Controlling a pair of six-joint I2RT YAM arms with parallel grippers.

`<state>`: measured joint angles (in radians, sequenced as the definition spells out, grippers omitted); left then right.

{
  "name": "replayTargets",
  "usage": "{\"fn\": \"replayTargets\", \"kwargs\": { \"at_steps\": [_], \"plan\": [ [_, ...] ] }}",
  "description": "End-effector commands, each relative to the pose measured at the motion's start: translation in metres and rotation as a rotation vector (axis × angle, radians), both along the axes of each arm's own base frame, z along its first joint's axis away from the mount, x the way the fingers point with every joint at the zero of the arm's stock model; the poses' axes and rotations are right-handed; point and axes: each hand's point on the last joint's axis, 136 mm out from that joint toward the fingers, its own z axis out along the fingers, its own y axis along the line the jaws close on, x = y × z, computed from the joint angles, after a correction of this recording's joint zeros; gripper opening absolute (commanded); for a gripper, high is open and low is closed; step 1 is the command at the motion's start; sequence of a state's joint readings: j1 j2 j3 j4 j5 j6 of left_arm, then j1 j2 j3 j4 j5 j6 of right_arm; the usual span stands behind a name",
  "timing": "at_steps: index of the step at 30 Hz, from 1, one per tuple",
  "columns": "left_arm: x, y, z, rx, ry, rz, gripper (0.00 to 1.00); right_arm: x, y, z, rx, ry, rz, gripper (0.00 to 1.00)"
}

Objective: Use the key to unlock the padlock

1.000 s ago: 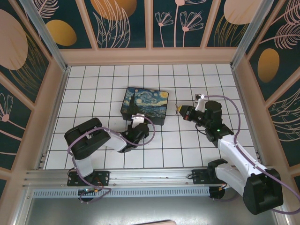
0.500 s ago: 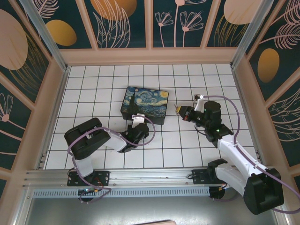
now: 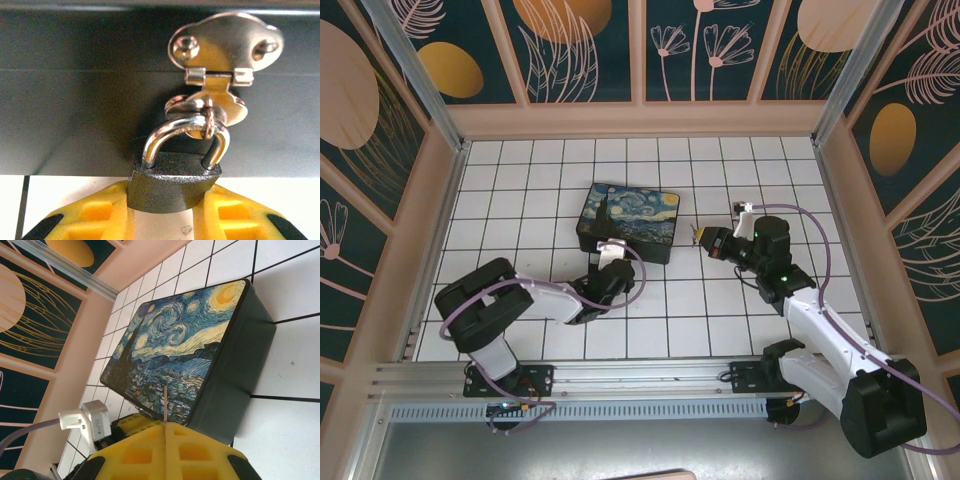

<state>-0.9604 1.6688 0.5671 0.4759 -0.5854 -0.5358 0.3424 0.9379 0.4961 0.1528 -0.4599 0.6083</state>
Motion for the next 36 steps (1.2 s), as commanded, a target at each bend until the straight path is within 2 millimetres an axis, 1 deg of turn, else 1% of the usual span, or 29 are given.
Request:
{"fn": "replayTargets", "kwargs": {
  "at_steps": [1,6,12,15,18,20,24,32,36],
  "plan": [
    [0.002,-0.005,0.027,-0.053,-0.007,0.013,0.17,0.003,0.001,0.012,0.002,-0.033,-0.008,0.00],
    [-0.004,-0.013,0.044,-0.058,0.046,-0.016,0.16,0.002,0.002,0.021,0.005,-0.046,0.001,0.00],
    [-0.015,-0.033,0.057,-0.039,0.183,-0.101,0.16,-0.001,0.001,0.033,-0.001,-0.064,0.005,0.00],
    [-0.017,-0.036,0.069,-0.029,0.214,-0.113,0.15,-0.004,-0.001,0.039,-0.008,-0.075,0.002,0.00],
    [-0.015,-0.036,0.086,-0.010,0.212,-0.109,0.15,-0.007,-0.004,0.045,-0.015,-0.086,-0.004,0.00],
    [-0.011,-0.041,0.104,-0.011,0.197,-0.118,0.15,-0.008,-0.005,0.048,-0.018,-0.090,-0.003,0.00],
    [-0.008,-0.051,0.127,-0.003,0.202,-0.143,0.15,-0.011,-0.006,0.057,-0.024,-0.102,-0.002,0.00],
    [-0.007,-0.069,0.151,0.030,0.251,-0.207,0.15,-0.019,-0.015,0.082,-0.064,-0.138,-0.022,0.00],
    [0.001,-0.081,0.161,0.043,0.244,-0.228,0.15,-0.022,-0.016,0.086,-0.070,-0.143,-0.019,0.00]
  ]
}}
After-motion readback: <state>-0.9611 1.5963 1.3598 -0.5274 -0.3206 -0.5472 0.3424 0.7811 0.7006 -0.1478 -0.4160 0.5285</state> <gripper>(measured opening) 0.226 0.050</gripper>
